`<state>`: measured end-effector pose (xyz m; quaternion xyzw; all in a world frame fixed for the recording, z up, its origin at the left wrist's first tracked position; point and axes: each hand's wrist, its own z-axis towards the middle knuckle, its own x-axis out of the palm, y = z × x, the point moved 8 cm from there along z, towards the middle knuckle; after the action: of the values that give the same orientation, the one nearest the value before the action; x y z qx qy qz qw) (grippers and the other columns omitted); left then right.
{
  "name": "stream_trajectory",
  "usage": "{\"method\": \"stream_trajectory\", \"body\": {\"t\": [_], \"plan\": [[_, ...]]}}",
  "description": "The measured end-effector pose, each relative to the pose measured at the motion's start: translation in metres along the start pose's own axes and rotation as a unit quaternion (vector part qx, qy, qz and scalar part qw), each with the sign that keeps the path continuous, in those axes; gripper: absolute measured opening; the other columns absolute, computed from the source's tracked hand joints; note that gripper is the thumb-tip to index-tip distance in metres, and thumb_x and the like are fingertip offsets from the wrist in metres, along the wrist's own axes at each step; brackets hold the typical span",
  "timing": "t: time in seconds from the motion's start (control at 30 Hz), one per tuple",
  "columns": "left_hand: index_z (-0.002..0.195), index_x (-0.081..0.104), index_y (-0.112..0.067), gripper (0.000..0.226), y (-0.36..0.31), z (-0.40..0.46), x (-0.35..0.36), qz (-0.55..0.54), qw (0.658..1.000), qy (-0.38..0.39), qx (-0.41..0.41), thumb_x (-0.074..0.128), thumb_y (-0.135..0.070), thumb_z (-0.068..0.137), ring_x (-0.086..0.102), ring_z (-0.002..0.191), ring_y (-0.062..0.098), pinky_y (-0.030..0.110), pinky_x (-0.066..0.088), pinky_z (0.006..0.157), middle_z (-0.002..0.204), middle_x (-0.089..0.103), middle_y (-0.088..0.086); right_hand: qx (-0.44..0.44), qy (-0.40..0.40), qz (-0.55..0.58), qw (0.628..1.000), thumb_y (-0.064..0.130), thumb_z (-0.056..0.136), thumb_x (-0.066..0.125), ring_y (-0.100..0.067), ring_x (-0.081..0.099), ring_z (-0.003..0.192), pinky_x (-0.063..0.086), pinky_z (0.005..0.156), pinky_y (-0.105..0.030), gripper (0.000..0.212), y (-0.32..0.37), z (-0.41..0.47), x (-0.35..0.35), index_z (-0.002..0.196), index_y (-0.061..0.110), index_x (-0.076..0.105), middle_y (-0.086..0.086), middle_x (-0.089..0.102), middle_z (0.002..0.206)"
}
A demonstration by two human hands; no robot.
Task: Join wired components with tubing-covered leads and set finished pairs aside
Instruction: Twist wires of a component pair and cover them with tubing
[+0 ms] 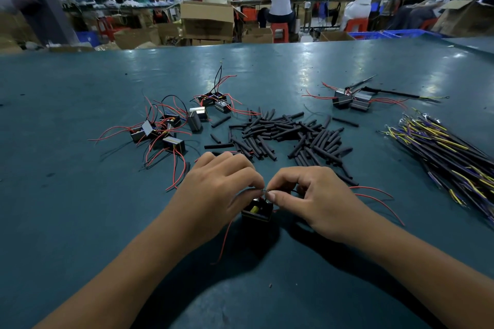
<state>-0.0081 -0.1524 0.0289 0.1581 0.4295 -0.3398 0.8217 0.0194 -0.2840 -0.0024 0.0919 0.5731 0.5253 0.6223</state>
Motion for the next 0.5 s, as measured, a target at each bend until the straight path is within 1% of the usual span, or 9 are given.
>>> {"method": "stream_trajectory", "body": {"t": [0.1,0.17,0.3,0.4,0.5], "plan": [[0.089,0.070,-0.018,0.018,-0.001,0.001,0.000,0.018,1.000,-0.003,0.008,0.057,-0.029,0.095,0.061,0.080,0.022,0.034,0.038,0.069,0.091,0.065,-0.004,0.000,0.001,-0.001,1.000,0.018,0.091,0.072,0.004,0.060,0.067,0.039,0.063,-0.004,0.009,0.000,0.000,0.000,0.084,0.024,0.073,0.018,0.067,0.073],[0.088,0.069,-0.017,0.021,-0.002,0.001,0.002,0.021,1.000,0.003,0.007,0.054,-0.029,0.097,0.061,0.080,0.022,0.034,0.038,0.070,0.091,0.064,-0.003,-0.003,0.001,-0.001,1.000,0.016,0.091,0.072,0.006,0.059,0.064,0.039,0.062,-0.003,0.009,0.001,0.000,0.000,0.084,0.022,0.073,0.020,0.066,0.072],[0.091,0.065,-0.018,0.021,0.000,0.000,0.007,0.000,0.999,0.033,-0.019,0.048,-0.029,0.098,0.058,0.084,0.021,0.034,0.037,0.074,0.092,0.061,-0.005,-0.007,0.000,0.001,1.000,0.015,0.090,0.073,0.008,0.057,0.061,0.038,0.059,-0.002,0.010,0.002,0.000,-0.001,0.083,0.021,0.073,0.022,0.065,0.070],[0.093,0.061,-0.021,0.019,0.004,-0.002,0.012,-0.029,0.997,0.056,-0.044,0.046,-0.031,0.098,0.054,0.087,0.016,0.035,0.036,0.076,0.093,0.057,-0.009,-0.008,0.000,0.000,1.000,0.017,0.090,0.073,0.006,0.058,0.064,0.038,0.061,-0.003,0.009,0.002,0.000,0.000,0.083,0.023,0.073,0.023,0.065,0.071],[0.093,0.057,-0.026,0.013,0.008,-0.004,0.015,-0.072,0.992,0.068,-0.073,0.048,-0.034,0.098,0.046,0.085,0.005,0.029,0.033,0.078,0.091,0.053,-0.015,-0.013,-0.005,-0.003,1.000,0.018,0.090,0.074,0.005,0.057,0.063,0.038,0.060,-0.003,0.009,0.002,0.000,0.000,0.083,0.023,0.072,0.022,0.064,0.070]]}}
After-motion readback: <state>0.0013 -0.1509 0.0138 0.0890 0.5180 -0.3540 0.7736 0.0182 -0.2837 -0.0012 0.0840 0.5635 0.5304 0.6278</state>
